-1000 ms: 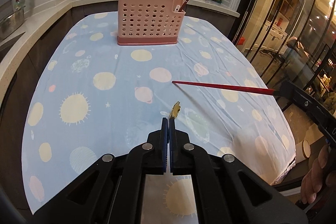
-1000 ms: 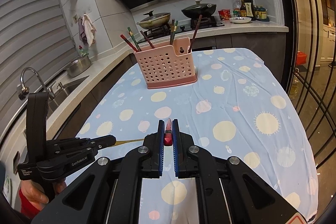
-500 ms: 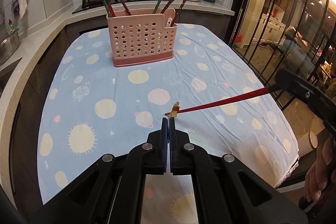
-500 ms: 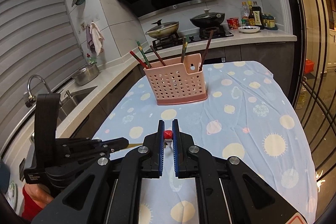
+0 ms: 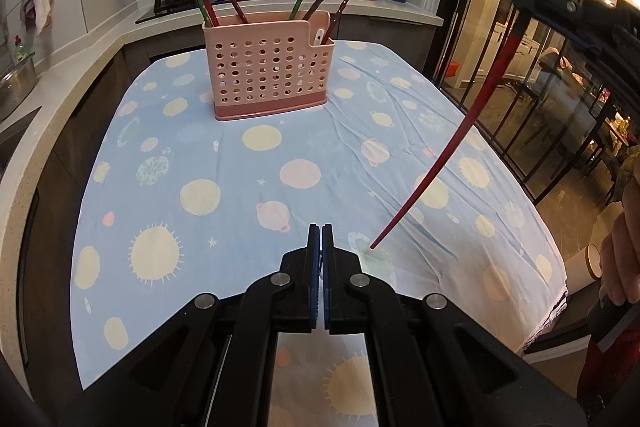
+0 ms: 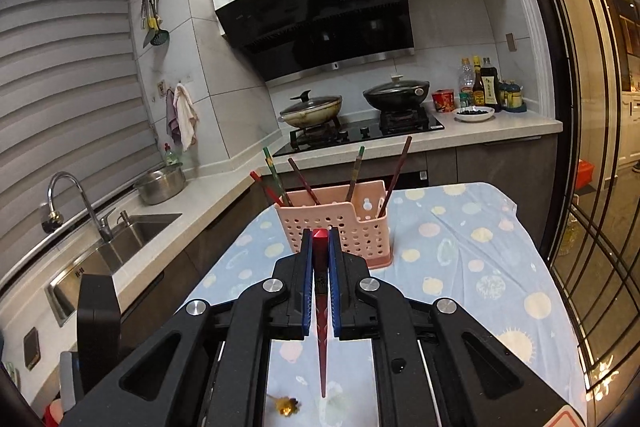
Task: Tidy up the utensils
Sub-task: 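Lower the chopstick into the holder and open the right tool while the left tool drops the spoon in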
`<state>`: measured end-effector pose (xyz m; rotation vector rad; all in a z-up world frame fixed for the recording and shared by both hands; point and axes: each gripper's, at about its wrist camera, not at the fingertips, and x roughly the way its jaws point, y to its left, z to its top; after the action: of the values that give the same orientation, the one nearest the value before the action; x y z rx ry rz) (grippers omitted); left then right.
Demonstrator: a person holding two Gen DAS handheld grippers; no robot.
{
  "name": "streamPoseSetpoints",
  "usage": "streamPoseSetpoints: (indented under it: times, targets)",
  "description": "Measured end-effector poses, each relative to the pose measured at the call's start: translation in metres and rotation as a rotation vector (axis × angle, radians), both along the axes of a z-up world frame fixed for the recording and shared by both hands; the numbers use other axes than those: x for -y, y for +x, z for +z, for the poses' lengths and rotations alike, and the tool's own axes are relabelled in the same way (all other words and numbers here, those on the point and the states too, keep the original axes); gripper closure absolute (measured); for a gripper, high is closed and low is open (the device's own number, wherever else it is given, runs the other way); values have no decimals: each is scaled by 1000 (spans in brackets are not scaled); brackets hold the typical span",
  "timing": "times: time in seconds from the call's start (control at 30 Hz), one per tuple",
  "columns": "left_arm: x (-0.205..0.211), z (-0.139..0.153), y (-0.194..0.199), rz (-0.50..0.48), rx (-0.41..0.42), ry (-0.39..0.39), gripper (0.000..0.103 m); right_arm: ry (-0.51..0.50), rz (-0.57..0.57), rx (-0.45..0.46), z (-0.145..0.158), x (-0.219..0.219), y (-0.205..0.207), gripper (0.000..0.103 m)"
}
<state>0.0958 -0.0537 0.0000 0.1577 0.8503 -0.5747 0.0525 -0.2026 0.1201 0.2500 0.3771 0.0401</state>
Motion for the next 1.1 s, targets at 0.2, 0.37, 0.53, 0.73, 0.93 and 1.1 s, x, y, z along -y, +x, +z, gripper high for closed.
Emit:
streamPoseSetpoints:
  times: [0.2, 0.37, 0.53, 0.73, 0.93, 1.1]
  targets:
    - [-3, 10, 2, 4, 16, -5, 102, -2, 31, 6, 4, -9, 3, 96]
    - [-1, 31, 21, 4, 54, -3, 102, -9, 40, 4, 16, -5, 20, 96]
    - [1, 68, 57, 24, 122, 7, 102, -33, 47, 19, 44, 2, 53, 96]
    - [6, 121, 110, 56, 231, 1, 102, -47, 25, 65, 88, 11, 107, 96]
    - [17, 166, 163, 92, 303, -13, 102, -88, -20, 88, 124, 14, 165, 96]
    - [29, 175, 205, 115, 319, 2, 102, -99, -37, 70, 128, 16, 211, 96]
